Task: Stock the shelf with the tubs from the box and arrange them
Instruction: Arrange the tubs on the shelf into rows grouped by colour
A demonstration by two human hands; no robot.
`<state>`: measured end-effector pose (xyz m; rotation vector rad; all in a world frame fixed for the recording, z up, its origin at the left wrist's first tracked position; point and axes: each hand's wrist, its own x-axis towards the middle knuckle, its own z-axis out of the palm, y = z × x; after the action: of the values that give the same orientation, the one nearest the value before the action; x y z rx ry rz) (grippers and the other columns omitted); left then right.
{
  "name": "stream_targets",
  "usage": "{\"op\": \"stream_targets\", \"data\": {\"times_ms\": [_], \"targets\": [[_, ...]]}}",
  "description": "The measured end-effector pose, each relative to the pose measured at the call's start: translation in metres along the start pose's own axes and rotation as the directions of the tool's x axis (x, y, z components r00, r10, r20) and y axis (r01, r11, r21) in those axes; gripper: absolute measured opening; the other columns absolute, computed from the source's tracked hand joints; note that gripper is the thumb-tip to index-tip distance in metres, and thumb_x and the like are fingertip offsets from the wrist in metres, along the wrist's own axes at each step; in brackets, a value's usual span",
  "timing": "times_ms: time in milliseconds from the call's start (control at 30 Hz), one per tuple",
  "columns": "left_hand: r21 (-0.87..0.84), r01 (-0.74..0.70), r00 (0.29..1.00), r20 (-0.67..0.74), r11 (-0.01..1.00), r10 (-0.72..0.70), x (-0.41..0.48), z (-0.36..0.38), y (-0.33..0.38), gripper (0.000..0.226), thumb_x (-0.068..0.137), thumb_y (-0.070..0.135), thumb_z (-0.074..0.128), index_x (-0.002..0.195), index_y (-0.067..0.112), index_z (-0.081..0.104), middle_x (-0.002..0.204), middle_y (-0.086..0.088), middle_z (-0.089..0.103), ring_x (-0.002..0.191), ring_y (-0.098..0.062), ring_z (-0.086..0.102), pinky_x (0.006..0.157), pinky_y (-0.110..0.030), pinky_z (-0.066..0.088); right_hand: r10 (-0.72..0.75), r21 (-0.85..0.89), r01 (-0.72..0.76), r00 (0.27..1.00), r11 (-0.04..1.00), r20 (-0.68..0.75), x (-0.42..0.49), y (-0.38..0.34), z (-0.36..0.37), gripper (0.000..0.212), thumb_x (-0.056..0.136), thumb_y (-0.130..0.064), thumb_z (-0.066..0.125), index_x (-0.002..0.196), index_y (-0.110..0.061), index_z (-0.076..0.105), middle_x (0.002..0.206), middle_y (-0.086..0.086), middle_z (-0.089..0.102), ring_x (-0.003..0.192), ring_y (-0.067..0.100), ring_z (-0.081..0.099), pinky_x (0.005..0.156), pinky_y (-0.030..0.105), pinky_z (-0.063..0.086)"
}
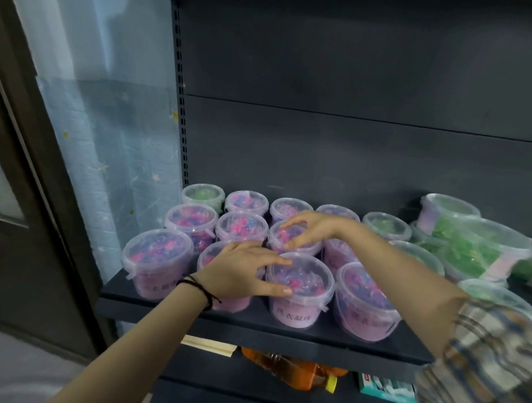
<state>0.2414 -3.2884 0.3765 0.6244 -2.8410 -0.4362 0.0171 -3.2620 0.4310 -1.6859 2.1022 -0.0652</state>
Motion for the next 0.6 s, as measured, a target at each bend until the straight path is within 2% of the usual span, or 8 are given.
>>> {"op": "stream_targets", "data": {"times_ms": [133,200,267,367,433,500,533,600], "targets": [[-0.008,0.001,0.998,-0.066,1.0,-0.001,-0.003,0.004,0.001,0.071,0.063,0.082,0.048,0.127,0.05,0.05,0.133,0.026,0.048,0.128,0.003,0.033,0.106,-0.024,0.015,0.058,-0.158,-0.084,0.985,0.984,-0.16,0.008,-0.002,-0.003,0.062,0.083,-0.073,0.045,0.115,-0.026,0.067,0.117,0.003,0.065,0.101,0.022,0.062,0.093,0.035,0.049],[-0.003,0.004,0.998,-0.067,1.0,-0.005,-0.003,0.004,0.001,0.071,0.063,0.081,0.049,0.127,0.05,0.05,0.137,0.026,0.043,0.131,0.002,0.03,0.105,-0.023,0.012,0.094,-0.119,-0.109,0.987,0.987,-0.128,0.008,-0.003,-0.006,0.07,0.084,-0.074,0.041,0.102,-0.012,0.067,0.088,0.008,0.066,0.073,0.023,0.063,0.08,0.035,0.053],[-0.022,0.005,0.999,-0.041,1.0,-0.006,-0.002,0.003,0.0,0.068,0.065,0.08,0.051,0.126,0.05,0.05,0.134,0.03,0.043,0.132,0.002,0.029,0.108,-0.026,0.013,0.11,-0.159,-0.128,0.988,0.979,-0.112,0.007,-0.001,-0.009,0.07,0.083,-0.075,0.042,0.085,-0.008,0.06,0.073,0.007,0.059,0.064,0.022,0.057,0.072,0.033,0.05],[-0.04,-0.012,1.0,-0.019,0.999,0.011,-0.001,0.002,-0.003,0.071,0.061,0.087,0.045,0.122,0.052,0.051,0.118,0.036,0.045,0.128,0.001,0.035,0.111,-0.036,0.021,0.109,-0.261,-0.139,0.986,0.955,-0.125,0.004,0.002,-0.012,0.079,0.07,-0.084,0.048,0.087,-0.008,0.063,0.084,0.004,0.062,0.077,0.021,0.06,0.075,0.033,0.049],[-0.044,-0.022,1.0,-0.017,0.999,0.021,0.0,0.002,-0.004,0.073,0.058,0.09,0.042,0.121,0.053,0.051,0.113,0.039,0.043,0.127,0.001,0.036,0.111,-0.037,0.022,0.039,-0.248,-0.067,0.992,0.967,-0.118,0.005,0.006,-0.011,0.071,0.068,-0.08,0.058,0.08,-0.01,0.061,0.08,0.002,0.056,0.072,0.02,0.054,0.072,0.033,0.046],[-0.043,-0.029,1.0,-0.01,0.999,0.028,0.0,0.001,-0.004,0.073,0.058,0.089,0.043,0.121,0.054,0.051,0.109,0.045,0.039,0.128,0.0,0.035,0.111,-0.037,0.02,-0.049,-0.196,0.034,0.996,0.98,-0.068,0.009,0.009,-0.006,0.06,0.074,-0.067,0.066,0.107,-0.016,0.063,0.104,0.001,0.056,0.094,0.016,0.054,0.088,0.033,0.044],[-0.04,-0.033,0.999,-0.004,0.999,0.033,0.0,0.001,-0.004,0.072,0.059,0.089,0.043,0.121,0.054,0.05,0.108,0.049,0.036,0.128,0.0,0.035,0.111,-0.038,0.02,-0.072,-0.154,0.063,0.996,0.986,-0.054,0.009,0.008,-0.003,0.067,0.077,-0.061,0.067,0.128,-0.02,0.055,0.124,0.0,0.054,0.112,0.016,0.051,0.099,0.032,0.04],[-0.031,-0.04,0.999,-0.003,0.999,0.04,0.0,0.001,-0.003,0.072,0.06,0.09,0.041,0.122,0.056,0.049,0.106,0.051,0.033,0.128,-0.001,0.036,0.11,-0.041,0.022,-0.073,-0.115,0.065,0.995,0.991,-0.066,0.011,0.007,-0.001,0.077,0.076,-0.06,0.068,0.14,-0.023,0.046,0.14,-0.002,0.049,0.127,0.017,0.047,0.106,0.029,0.037]]}}
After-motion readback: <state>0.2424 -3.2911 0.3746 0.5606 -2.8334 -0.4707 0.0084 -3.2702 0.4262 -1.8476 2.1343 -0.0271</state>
